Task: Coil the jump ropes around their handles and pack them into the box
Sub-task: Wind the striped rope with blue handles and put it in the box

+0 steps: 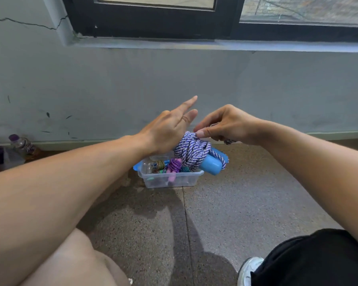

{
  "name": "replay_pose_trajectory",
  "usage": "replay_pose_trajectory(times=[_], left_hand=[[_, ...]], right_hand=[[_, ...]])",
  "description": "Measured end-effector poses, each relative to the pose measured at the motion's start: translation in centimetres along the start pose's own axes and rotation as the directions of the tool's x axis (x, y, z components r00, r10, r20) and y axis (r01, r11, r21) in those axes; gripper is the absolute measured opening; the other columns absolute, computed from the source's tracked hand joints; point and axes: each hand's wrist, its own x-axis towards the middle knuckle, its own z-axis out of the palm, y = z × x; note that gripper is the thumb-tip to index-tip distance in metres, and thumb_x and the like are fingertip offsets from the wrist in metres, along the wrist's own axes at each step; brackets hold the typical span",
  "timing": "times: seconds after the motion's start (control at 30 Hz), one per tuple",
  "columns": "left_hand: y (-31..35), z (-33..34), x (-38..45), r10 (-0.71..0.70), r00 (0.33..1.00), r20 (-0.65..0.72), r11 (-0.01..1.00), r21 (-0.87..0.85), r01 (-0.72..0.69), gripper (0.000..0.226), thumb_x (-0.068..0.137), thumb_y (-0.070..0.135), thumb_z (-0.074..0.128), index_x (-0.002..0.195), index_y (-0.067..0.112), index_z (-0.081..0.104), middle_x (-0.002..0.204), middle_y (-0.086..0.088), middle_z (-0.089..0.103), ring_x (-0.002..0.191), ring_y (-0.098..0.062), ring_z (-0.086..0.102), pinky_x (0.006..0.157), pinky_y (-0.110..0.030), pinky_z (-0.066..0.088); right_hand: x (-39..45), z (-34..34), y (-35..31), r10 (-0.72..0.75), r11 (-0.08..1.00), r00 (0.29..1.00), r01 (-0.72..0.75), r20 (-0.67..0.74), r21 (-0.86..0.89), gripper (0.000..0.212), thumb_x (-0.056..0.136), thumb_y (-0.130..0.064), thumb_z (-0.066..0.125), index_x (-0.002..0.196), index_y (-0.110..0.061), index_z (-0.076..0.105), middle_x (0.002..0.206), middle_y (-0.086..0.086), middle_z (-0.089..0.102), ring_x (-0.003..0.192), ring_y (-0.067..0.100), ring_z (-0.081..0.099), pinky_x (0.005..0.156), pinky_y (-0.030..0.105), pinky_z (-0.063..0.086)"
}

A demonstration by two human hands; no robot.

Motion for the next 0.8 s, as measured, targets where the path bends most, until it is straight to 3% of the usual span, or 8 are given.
replay_pose_trajectory(times=[0.07, 0.13, 0.17, 0.27, 0.37, 0.47, 0.67, 0.8], left_hand=[[0.6, 0.2, -0.3, -0.01, 0.999, -0.037, 0.996, -0.093, 0.007, 0.06, 0.101, 0.051, 0.04, 0.155, 0.026, 0.034, 0.115, -0.016, 0.071, 0.096, -0.012, 0.067, 0.088, -0.028, 0.043], [0.7, 0.4, -0.3, -0.07, 0.995, -0.064, 0.969, -0.243, 0.053, 0.073, 0.09, 0.063, 0.055, 0.151, 0.024, 0.04, 0.059, 0.003, 0.065, 0.047, -0.001, 0.05, 0.057, -0.018, 0.041], [0.6, 0.4, -0.3, -0.106, 0.993, -0.055, 0.935, -0.344, 0.081, 0.08, 0.082, 0.066, 0.065, 0.148, 0.025, 0.044, 0.046, 0.007, 0.053, 0.039, -0.001, 0.039, 0.046, -0.018, 0.035], [0.1, 0.6, -0.5, -0.184, 0.983, 0.002, 0.818, -0.555, 0.155, 0.08, 0.066, 0.055, 0.082, 0.135, 0.023, 0.058, 0.054, -0.008, 0.06, 0.045, -0.008, 0.045, 0.046, -0.02, 0.037], [0.1, 0.9, -0.8, -0.236, 0.97, -0.06, 0.805, -0.571, 0.161, 0.042, 0.073, 0.038, 0.086, 0.108, 0.018, 0.076, 0.078, -0.016, 0.075, 0.062, -0.012, 0.063, 0.062, -0.028, 0.053], [-0.3, 1.0, -0.7, -0.322, 0.923, -0.208, 0.817, -0.553, 0.161, 0.015, 0.083, 0.022, 0.079, 0.088, 0.008, 0.08, 0.056, 0.009, 0.068, 0.044, 0.001, 0.055, 0.042, -0.012, 0.041], [-0.5, 1.0, -0.3, -0.497, 0.785, -0.369, 0.753, -0.634, 0.178, 0.021, 0.084, 0.03, 0.076, 0.081, 0.01, 0.08, 0.042, 0.011, 0.054, 0.034, -0.005, 0.044, 0.038, -0.015, 0.034], [-1.3, 0.7, 0.5, -0.606, 0.637, -0.477, 0.723, -0.664, 0.19, 0.024, 0.083, 0.039, 0.073, 0.079, 0.016, 0.078, 0.047, 0.013, 0.058, 0.042, -0.005, 0.051, 0.05, -0.025, 0.046]], right_hand=[[0.0, -0.2, 0.6, 0.017, 0.992, 1.0, -0.02, 0.026, 0.121, 0.023, 0.071, -0.035, 0.081, 0.09, -0.02, 0.08, 0.06, 0.0, 0.057, 0.05, 0.012, 0.042, 0.043, 0.021, 0.031], [0.2, -0.4, 0.9, 0.009, 0.97, 0.999, -0.017, 0.035, 0.241, 0.013, 0.079, -0.024, 0.078, 0.088, -0.014, 0.077, 0.071, 0.002, 0.067, 0.055, 0.011, 0.055, 0.047, 0.022, 0.04], [0.3, -0.4, 0.9, 0.001, 0.957, 0.999, -0.01, 0.032, 0.291, 0.005, 0.085, -0.016, 0.074, 0.088, -0.012, 0.075, 0.074, 0.002, 0.072, 0.059, 0.01, 0.063, 0.051, 0.021, 0.047], [0.7, 0.5, 1.1, 0.022, 0.924, 1.0, -0.025, 0.013, 0.382, 0.011, 0.094, -0.007, 0.064, 0.103, -0.005, 0.071, 0.084, 0.003, 0.076, 0.07, 0.01, 0.071, 0.061, 0.021, 0.055], [1.0, 0.7, 1.7, 0.092, 0.819, 0.99, -0.136, 0.106, 0.557, 0.022, 0.096, -0.006, 0.059, 0.116, -0.004, 0.067, 0.099, 0.01, 0.076, 0.081, 0.017, 0.073, 0.068, 0.028, 0.059], [1.0, 0.5, 2.0, 0.178, 0.696, 0.961, -0.277, 0.214, 0.663, 0.027, 0.101, -0.012, 0.05, 0.123, -0.008, 0.066, 0.113, 0.011, 0.072, 0.091, 0.019, 0.069, 0.077, 0.03, 0.059], [1.3, 1.2, 1.6, 0.258, 0.313, 0.952, -0.242, 0.163, 0.918, 0.029, 0.105, -0.01, 0.038, 0.117, 0.004, 0.061, 0.104, 0.02, 0.07, 0.089, 0.026, 0.072, 0.086, 0.036, 0.06], [1.1, 2.8, 0.5, 0.207, 0.423, 0.974, -0.174, 0.092, 0.889, 0.028, 0.105, -0.011, 0.042, 0.123, -0.005, 0.062, 0.115, 0.009, 0.072, 0.097, 0.027, 0.072, 0.088, 0.037, 0.059]])
